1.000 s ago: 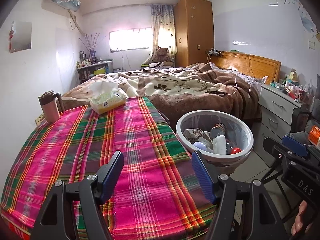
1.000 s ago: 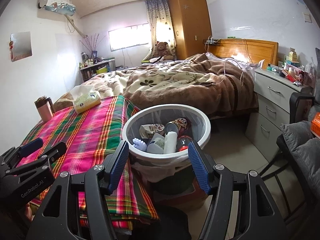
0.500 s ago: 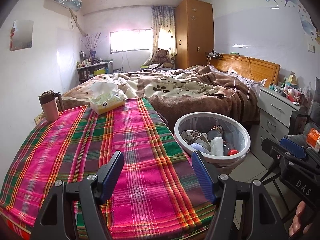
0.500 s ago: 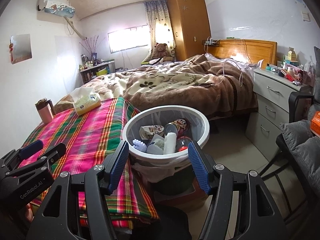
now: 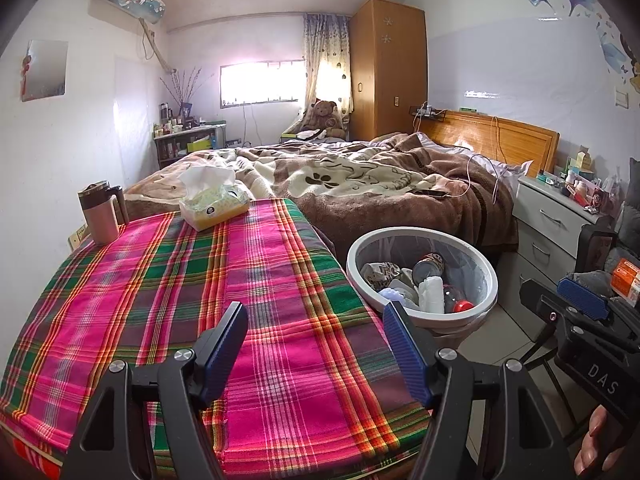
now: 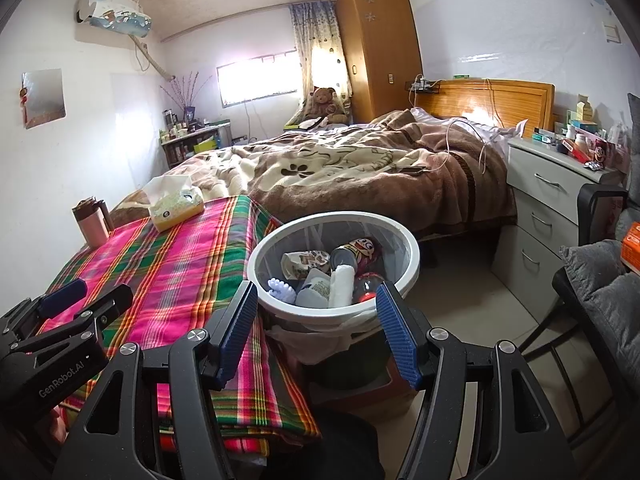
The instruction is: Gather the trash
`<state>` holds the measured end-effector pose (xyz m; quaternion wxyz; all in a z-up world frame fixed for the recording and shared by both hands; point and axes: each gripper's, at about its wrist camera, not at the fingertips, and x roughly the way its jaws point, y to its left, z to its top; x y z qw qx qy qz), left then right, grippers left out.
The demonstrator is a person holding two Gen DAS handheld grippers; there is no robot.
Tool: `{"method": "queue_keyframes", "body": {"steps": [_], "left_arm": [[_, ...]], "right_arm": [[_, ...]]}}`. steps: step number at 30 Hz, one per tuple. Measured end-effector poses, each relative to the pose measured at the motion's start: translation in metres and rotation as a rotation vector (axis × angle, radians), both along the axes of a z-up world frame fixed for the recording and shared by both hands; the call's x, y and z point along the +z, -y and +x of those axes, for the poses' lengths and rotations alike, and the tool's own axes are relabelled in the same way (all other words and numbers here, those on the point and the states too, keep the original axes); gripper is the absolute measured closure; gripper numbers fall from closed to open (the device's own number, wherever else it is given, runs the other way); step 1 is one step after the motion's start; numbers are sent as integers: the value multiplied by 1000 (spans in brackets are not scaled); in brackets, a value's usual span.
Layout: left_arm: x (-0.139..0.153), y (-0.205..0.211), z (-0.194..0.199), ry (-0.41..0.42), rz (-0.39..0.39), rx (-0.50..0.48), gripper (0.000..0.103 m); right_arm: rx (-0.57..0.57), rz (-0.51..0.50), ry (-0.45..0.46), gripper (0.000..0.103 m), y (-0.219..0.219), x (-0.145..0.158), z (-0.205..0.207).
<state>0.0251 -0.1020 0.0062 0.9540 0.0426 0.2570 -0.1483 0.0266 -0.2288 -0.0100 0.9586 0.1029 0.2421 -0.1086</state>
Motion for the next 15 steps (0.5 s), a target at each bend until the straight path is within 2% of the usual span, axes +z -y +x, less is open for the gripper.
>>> {"method": "queue_keyframes", "body": {"steps": [15], "left_arm": [[1,-1,-1,2,-1,-3,33]], "right_arm": [[5,-2,-2,40,0,0,0]]}}
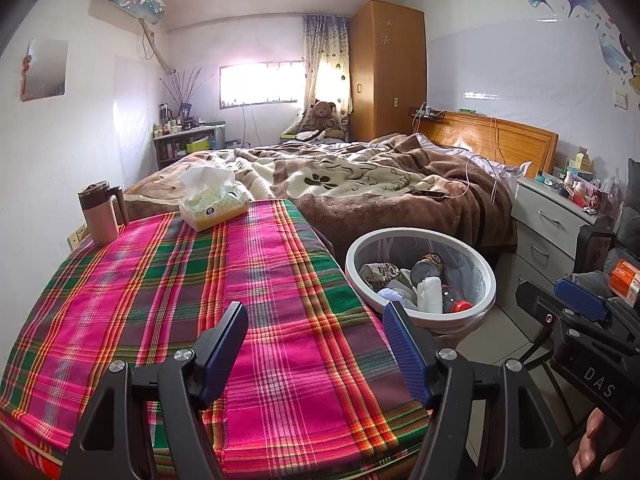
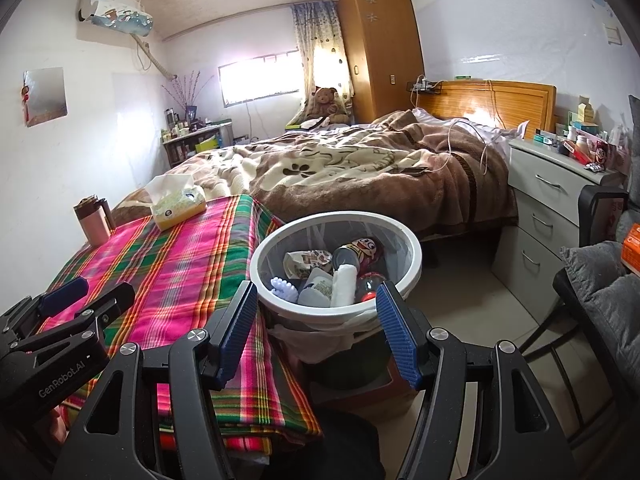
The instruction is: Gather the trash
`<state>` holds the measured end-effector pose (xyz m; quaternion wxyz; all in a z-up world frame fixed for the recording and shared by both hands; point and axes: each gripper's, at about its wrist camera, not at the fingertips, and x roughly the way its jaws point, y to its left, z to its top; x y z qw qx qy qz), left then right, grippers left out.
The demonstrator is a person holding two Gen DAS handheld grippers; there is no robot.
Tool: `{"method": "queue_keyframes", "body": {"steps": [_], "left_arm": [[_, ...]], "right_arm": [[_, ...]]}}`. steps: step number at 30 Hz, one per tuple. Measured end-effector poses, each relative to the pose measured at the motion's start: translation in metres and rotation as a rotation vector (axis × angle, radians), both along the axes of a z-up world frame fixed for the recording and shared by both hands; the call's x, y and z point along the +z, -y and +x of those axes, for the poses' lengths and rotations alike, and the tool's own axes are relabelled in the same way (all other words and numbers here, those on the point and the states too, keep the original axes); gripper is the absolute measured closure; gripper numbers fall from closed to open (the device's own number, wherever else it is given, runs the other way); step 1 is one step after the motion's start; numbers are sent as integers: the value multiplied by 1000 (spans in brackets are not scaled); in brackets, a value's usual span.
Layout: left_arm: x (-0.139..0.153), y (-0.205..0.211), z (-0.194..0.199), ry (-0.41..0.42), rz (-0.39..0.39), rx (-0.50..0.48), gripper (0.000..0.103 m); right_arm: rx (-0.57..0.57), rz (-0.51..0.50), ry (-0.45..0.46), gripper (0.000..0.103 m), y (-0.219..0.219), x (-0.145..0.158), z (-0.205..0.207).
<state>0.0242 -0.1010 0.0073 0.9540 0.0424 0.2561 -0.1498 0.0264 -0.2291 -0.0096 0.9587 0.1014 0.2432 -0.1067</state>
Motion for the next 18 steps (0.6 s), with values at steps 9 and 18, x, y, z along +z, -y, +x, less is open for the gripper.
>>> {"method": "queue_keyframes", "body": {"steps": [9,18], "left_arm": [[1,0,-2,4,-1,0,33],[2,0,-3,3,-2,2,33]], "right_arm": [[4,-2,0,40,-1,0,1],[7,-5,0,40,-1,0,1]]}}
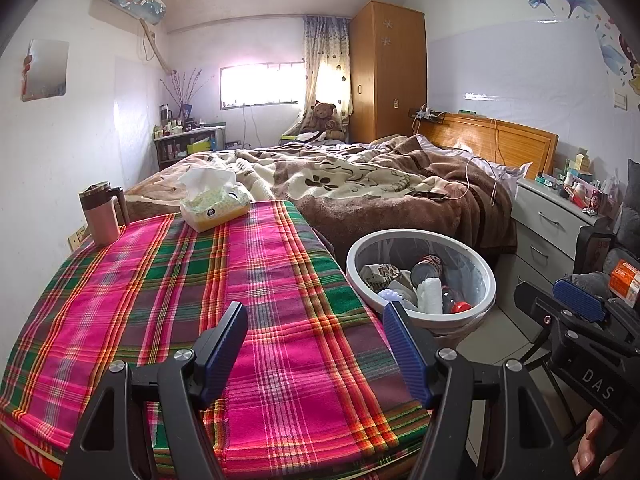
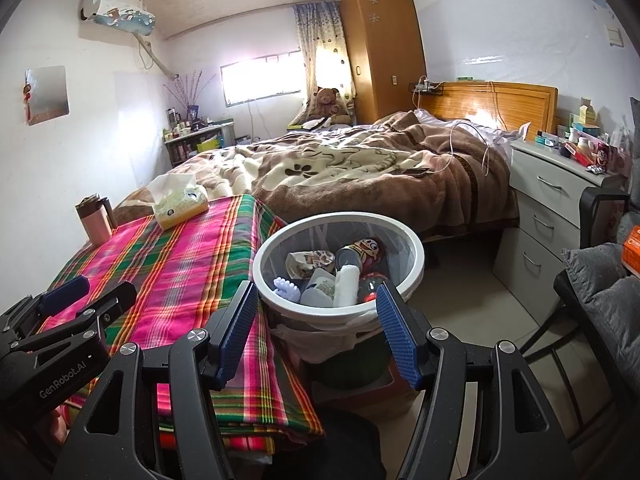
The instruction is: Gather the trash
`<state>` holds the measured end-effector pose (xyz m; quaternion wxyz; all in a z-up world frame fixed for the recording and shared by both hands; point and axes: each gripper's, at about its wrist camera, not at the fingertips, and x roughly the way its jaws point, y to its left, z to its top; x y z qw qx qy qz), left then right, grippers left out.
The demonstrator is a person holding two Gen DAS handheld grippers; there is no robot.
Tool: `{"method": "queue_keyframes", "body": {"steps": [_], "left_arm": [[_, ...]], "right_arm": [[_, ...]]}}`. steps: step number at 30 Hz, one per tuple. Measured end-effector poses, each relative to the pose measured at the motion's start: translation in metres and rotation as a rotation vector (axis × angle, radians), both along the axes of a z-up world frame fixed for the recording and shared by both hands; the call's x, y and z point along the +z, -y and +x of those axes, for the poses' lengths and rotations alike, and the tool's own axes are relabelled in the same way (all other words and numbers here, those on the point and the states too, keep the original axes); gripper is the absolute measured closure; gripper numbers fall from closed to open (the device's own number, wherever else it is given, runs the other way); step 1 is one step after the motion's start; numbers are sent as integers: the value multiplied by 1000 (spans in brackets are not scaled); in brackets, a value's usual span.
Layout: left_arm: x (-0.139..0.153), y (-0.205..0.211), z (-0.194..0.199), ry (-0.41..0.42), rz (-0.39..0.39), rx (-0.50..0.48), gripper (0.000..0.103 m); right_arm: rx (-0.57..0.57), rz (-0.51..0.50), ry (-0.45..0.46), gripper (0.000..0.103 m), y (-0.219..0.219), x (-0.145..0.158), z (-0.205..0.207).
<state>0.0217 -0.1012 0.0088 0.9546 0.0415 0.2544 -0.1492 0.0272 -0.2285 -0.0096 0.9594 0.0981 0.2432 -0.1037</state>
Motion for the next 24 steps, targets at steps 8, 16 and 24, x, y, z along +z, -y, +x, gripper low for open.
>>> {"method": "queue_keyframes", "body": {"steps": [8,16,24], "left_arm": [[0,-2,-1,-1,-1,1,33],[0,-3,-2,-3,-3,-3,33],[-1,-3,-1,-4,-6,-1,33]], "right_arm": [[0,0,1,40,0,0,0],[2,0,1,40,-2,1,0],[3,1,1,40,-1,1,0]]}}
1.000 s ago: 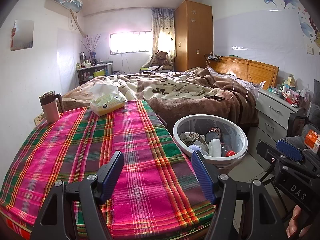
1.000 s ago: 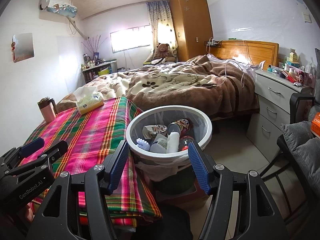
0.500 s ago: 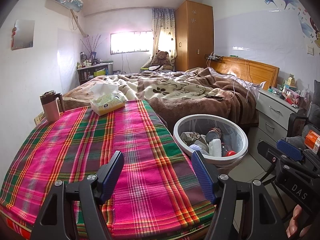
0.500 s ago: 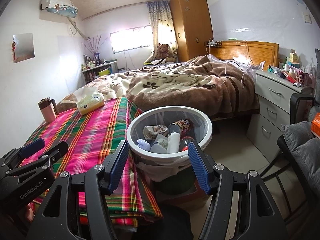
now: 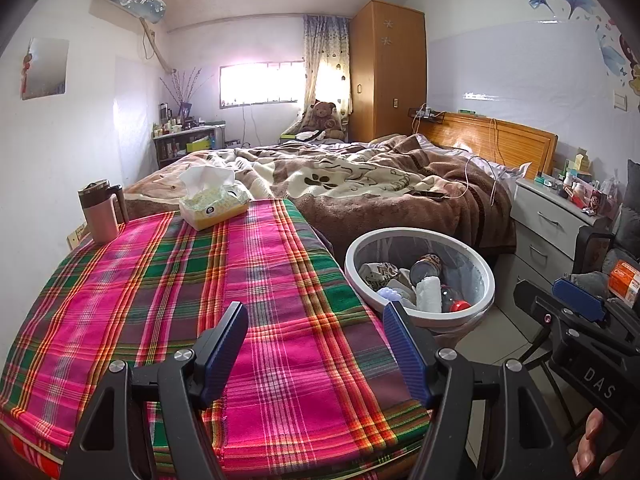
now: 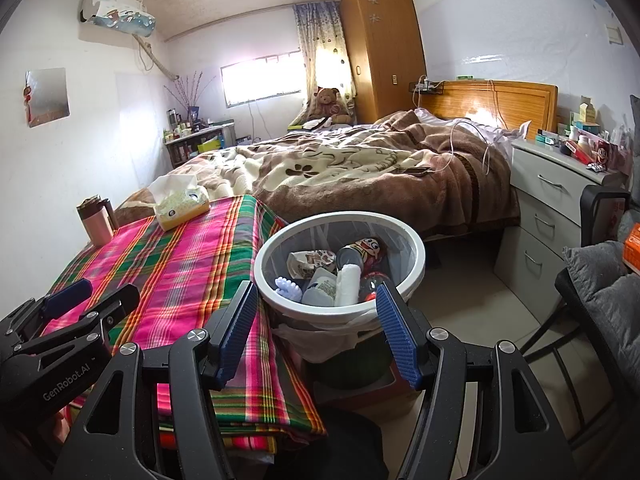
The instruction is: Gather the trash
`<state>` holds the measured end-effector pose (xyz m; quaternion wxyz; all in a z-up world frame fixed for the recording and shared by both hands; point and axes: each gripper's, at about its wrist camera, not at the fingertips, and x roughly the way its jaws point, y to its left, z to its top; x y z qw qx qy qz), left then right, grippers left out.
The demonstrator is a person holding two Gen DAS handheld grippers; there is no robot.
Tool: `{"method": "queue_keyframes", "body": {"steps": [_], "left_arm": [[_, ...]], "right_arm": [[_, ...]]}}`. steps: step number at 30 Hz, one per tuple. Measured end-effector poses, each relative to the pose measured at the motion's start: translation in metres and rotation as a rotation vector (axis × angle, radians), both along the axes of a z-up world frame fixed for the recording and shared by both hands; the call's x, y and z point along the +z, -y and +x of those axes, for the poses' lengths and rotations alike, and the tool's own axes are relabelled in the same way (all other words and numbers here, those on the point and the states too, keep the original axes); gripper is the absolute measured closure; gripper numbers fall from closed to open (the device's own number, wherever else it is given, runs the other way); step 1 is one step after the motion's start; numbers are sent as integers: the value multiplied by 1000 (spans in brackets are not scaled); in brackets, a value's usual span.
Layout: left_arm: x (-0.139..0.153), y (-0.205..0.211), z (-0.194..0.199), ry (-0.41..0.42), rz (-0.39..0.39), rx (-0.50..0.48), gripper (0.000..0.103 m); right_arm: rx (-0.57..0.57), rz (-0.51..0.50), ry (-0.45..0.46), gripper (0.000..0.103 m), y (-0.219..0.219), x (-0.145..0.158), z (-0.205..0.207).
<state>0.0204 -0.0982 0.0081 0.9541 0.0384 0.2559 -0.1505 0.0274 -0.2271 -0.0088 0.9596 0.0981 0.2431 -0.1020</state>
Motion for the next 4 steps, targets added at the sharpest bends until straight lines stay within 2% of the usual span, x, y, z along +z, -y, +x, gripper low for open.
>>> {"method": "queue_keyframes", "body": {"steps": [4], "left_arm": [[0,0,0,-2,1,3,33]], "right_arm": [[-1,0,0,40,0,0,0]]}}
